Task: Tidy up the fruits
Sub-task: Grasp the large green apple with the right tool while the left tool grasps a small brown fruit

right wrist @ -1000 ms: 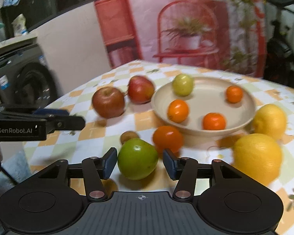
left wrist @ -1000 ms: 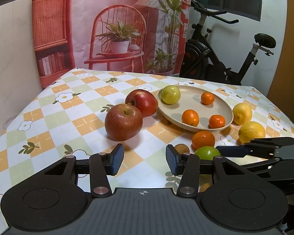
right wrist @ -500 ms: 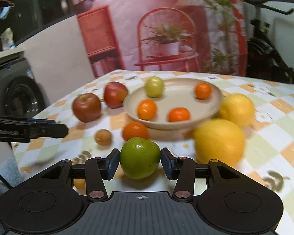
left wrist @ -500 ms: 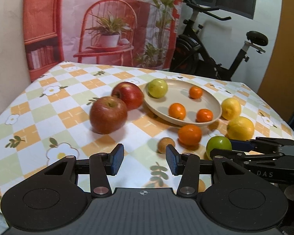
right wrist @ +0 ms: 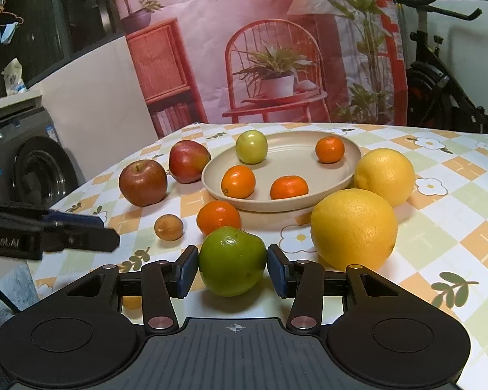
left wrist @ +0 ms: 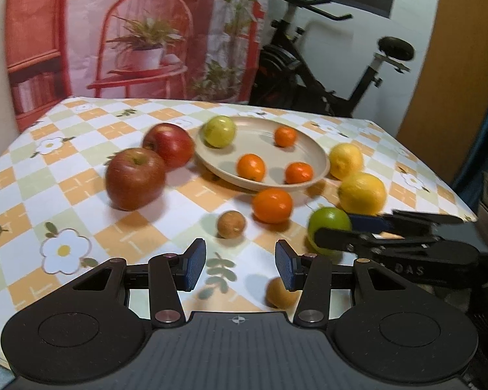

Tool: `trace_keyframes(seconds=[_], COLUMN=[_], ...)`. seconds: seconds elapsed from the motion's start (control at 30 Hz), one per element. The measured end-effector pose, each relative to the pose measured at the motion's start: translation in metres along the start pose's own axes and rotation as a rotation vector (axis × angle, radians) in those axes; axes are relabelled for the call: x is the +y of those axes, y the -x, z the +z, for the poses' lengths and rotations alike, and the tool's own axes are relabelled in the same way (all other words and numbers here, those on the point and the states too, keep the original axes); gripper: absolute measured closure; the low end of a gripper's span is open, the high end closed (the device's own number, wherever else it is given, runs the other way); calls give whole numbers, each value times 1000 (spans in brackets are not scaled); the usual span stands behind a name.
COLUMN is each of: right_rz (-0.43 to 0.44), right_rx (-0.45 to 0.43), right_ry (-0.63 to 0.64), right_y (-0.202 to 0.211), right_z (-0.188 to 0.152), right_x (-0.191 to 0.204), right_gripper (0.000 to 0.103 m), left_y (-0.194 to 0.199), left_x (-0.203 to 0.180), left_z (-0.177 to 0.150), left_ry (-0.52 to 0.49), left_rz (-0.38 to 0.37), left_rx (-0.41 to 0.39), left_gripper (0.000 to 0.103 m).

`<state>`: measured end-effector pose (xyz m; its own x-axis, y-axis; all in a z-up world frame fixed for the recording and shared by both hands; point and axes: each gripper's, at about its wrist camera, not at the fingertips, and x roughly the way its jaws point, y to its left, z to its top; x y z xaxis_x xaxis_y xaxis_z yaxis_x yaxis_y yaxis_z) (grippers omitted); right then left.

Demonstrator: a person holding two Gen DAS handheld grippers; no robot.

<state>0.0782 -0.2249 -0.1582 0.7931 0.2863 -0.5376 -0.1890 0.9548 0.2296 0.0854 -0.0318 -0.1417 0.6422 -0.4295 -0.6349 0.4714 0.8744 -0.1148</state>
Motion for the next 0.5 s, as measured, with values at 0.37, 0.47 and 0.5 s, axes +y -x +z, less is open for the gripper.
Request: trace_keyframes(seconds=[0.37, 0.47, 0.5], right_rz=[1, 2, 2], right_rx=[0, 0, 0], right_ry=[-4, -5, -4], right_y=[0, 0, 0], right_z=[0, 0, 0], right_x=[0, 0, 0], right_gripper=[60, 60, 60], left_y=[-12, -14, -15], left_x=[-10, -10, -10], left_z=[-7, -8, -8], left_ry=[-55, -55, -55], left_rz=[-92, -101, -104], left_rx=[55, 63, 67], left_gripper=[54, 54, 54])
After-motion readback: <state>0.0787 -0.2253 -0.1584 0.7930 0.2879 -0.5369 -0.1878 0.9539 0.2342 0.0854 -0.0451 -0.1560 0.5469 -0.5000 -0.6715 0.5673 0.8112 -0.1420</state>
